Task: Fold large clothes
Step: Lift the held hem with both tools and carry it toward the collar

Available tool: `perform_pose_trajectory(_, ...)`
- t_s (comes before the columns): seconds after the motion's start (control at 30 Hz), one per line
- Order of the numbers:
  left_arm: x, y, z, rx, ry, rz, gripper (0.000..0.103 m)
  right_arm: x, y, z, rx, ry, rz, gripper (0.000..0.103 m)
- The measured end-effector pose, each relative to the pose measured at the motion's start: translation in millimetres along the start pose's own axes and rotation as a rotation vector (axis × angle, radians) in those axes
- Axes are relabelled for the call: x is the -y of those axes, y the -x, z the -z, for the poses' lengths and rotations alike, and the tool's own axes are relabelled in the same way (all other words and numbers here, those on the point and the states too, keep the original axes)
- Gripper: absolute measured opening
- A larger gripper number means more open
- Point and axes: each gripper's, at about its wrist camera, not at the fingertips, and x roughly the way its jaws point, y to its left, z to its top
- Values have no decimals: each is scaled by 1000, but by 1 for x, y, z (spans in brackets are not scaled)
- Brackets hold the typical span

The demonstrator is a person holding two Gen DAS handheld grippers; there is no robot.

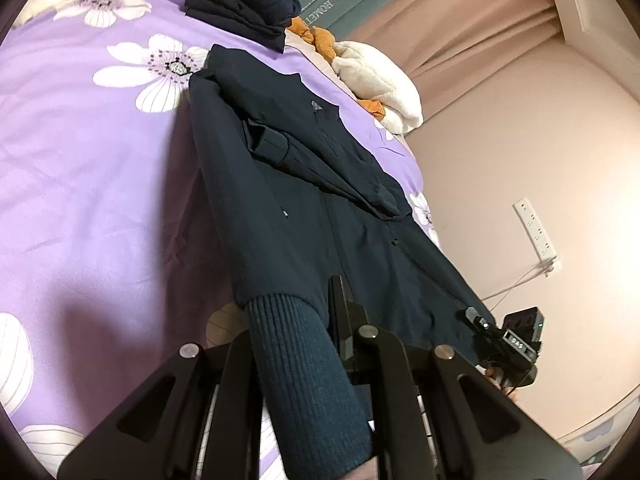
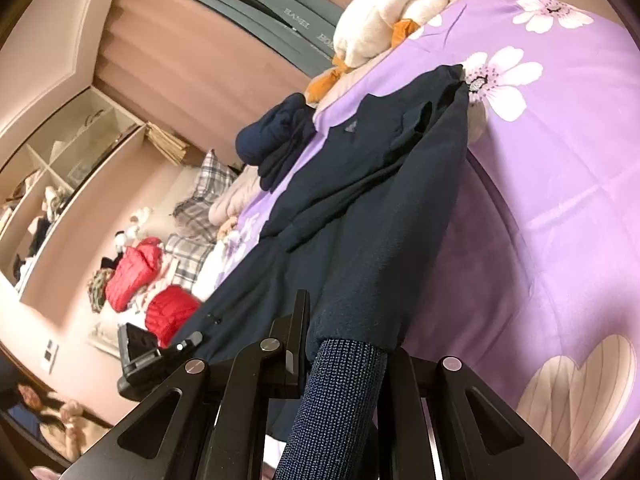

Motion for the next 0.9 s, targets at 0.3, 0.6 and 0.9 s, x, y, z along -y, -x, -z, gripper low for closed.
perform_pose_trajectory(0.3,7,2,-4,17,-48,-2,9,-3,5,0,5,10,-22,14)
perform_pose_trajectory(0.6,7,13,-7,61,-53,32,8,-4,12,-3,19,22,-56,14)
perform_pose_trajectory(0.9,16,32,-5,87,-71,79,8,-9,31,-7,37,37,-94,14)
